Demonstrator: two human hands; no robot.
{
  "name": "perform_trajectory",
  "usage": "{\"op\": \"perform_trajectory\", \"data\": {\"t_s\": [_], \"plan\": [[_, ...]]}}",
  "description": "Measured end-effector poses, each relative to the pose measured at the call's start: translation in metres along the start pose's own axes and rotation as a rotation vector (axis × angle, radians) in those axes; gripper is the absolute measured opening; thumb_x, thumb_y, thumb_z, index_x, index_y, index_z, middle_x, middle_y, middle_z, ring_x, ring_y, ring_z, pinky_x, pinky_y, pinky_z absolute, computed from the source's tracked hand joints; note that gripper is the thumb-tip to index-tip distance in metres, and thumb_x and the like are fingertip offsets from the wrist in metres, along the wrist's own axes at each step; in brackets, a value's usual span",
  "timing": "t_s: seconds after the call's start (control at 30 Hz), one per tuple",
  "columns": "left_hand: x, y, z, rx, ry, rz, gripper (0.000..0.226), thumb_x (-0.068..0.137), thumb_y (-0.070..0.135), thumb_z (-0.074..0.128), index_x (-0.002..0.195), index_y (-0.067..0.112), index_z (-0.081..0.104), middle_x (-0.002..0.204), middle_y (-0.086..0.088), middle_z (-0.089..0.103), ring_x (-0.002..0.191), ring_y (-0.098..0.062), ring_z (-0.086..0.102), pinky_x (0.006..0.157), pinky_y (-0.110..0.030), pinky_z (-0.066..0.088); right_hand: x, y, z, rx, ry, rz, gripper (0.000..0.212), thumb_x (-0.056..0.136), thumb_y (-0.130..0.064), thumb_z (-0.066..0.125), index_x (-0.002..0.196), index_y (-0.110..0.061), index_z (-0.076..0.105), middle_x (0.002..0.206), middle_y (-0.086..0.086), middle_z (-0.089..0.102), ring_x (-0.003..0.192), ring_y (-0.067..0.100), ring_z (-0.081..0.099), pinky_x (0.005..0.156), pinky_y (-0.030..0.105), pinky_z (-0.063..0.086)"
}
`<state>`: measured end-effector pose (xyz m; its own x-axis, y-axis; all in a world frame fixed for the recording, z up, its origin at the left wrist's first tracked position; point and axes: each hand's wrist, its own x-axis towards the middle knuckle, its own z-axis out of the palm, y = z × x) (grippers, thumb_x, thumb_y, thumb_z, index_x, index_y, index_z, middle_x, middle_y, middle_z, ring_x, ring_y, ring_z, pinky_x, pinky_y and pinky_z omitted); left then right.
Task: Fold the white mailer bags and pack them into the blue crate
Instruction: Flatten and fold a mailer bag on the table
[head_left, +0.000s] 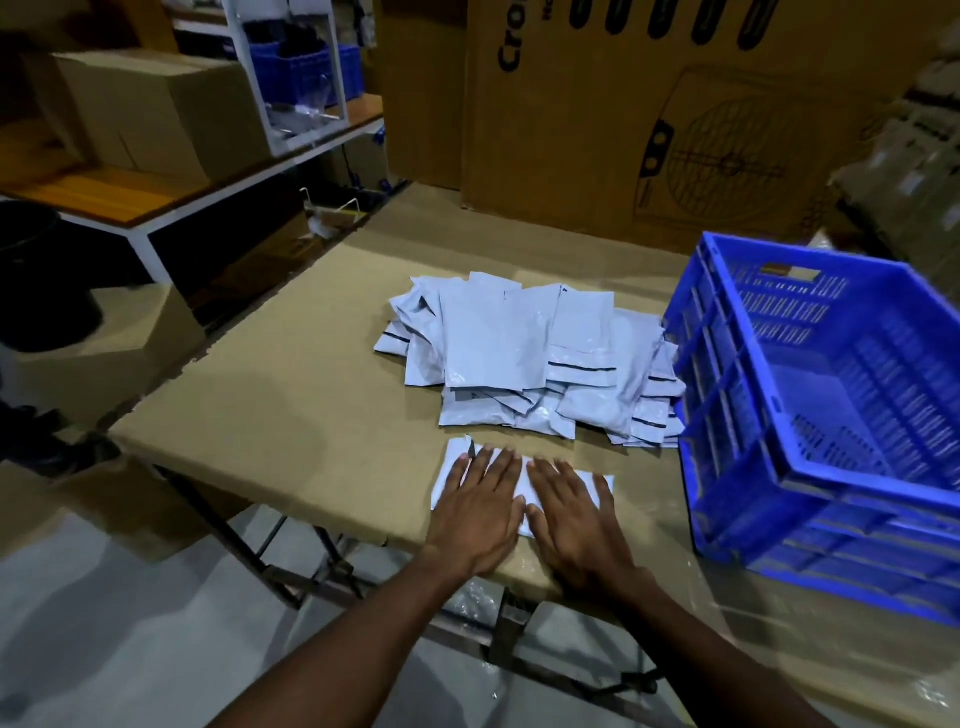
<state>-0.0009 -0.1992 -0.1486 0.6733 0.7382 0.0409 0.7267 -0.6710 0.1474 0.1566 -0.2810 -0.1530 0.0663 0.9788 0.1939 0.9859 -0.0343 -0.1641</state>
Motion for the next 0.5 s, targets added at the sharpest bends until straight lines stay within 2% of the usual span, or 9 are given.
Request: {"op": "perform_trajectory", "data": {"t_s": [0.1,0.27,0.4,0.5], "plan": [[-0.0007,0.0,0.0007,0.006,-0.009,0.008,0.075,0.095,0.049,0.0,0.16,0.019,0.021,0.168,0.001,0.017,0.156,-0.021,0.008,0.126,-0.044,0.0,0.0,-0.001,0.0018,0.001,-0.021,0.027,0.053,0.102,-0.043,0.031,0.151,-0.023,0.04,0.157,-0.006,0.038,0.146,0.016,0.032,0.113,0.052,0.023],[-0.0004,0.0009,0.001,-0.011,-0.008,-0.004,0.073,0.096,0.048,0.003,0.159,0.019,0.025,0.167,0.001,0.021,0.155,-0.022,0.011,0.126,-0.046,0.005,0.0008,-0.0018,0.0033,-0.012,-0.051,0.048,0.055,0.101,-0.045,0.027,0.152,-0.026,0.038,0.158,-0.009,0.035,0.148,0.014,0.028,0.116,0.051,0.02],[-0.0006,0.0009,-0.0018,-0.01,-0.021,0.004,0.074,0.094,0.049,0.001,0.16,0.022,0.024,0.168,0.001,0.018,0.155,-0.026,0.008,0.125,-0.046,0.004,0.0025,-0.0021,0.0012,0.01,-0.086,0.059,0.056,0.101,-0.047,0.024,0.152,-0.03,0.035,0.159,-0.013,0.032,0.148,0.014,0.025,0.115,0.057,0.022],[-0.0004,0.0011,-0.0041,-0.011,-0.058,0.009,0.081,0.09,0.051,-0.008,0.161,0.023,0.015,0.169,0.002,0.009,0.156,-0.027,-0.001,0.125,-0.047,0.001,0.0035,-0.0031,-0.0016,-0.004,-0.117,0.07,0.057,0.1,-0.05,0.019,0.154,-0.034,0.029,0.16,-0.017,0.025,0.149,0.011,0.018,0.116,0.061,0.017]]}}
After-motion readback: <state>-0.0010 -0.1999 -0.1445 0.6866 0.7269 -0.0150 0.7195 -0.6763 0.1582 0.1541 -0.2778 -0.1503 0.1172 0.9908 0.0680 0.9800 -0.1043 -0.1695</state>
